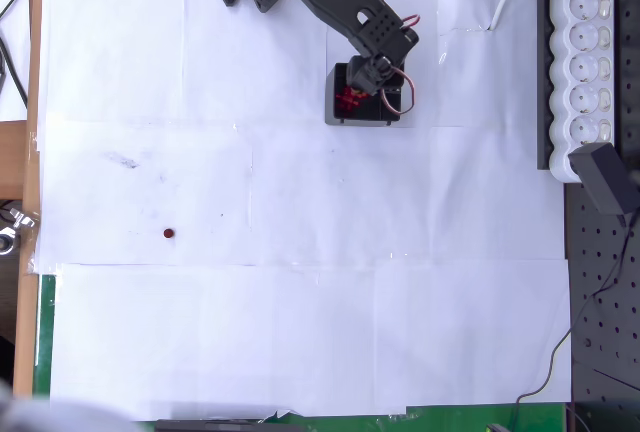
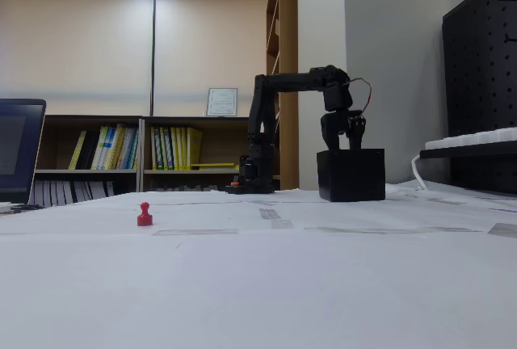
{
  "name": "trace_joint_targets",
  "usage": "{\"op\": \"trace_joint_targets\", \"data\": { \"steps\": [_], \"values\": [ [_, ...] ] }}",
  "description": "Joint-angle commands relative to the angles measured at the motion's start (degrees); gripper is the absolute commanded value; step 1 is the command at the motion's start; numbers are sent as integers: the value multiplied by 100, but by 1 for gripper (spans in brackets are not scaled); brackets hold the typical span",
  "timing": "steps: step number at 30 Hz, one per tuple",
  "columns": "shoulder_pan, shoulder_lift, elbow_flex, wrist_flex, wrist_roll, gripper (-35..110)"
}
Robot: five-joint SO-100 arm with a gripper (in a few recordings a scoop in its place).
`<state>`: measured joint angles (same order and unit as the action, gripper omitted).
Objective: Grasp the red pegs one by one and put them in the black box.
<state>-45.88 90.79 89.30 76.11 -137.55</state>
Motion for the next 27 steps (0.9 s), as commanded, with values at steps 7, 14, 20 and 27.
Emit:
{"op": "trace_joint_targets", "data": {
  "steps": [7, 14, 20, 27],
  "values": [
    [141, -1020, 976, 659, -193, 19],
    [2197, -2364, 562, 141, 1134, 19],
    [4553, -1705, -1898, -2804, 3120, 19],
    [6056, -35, -2320, -5739, 4025, 19]
  ]
}}
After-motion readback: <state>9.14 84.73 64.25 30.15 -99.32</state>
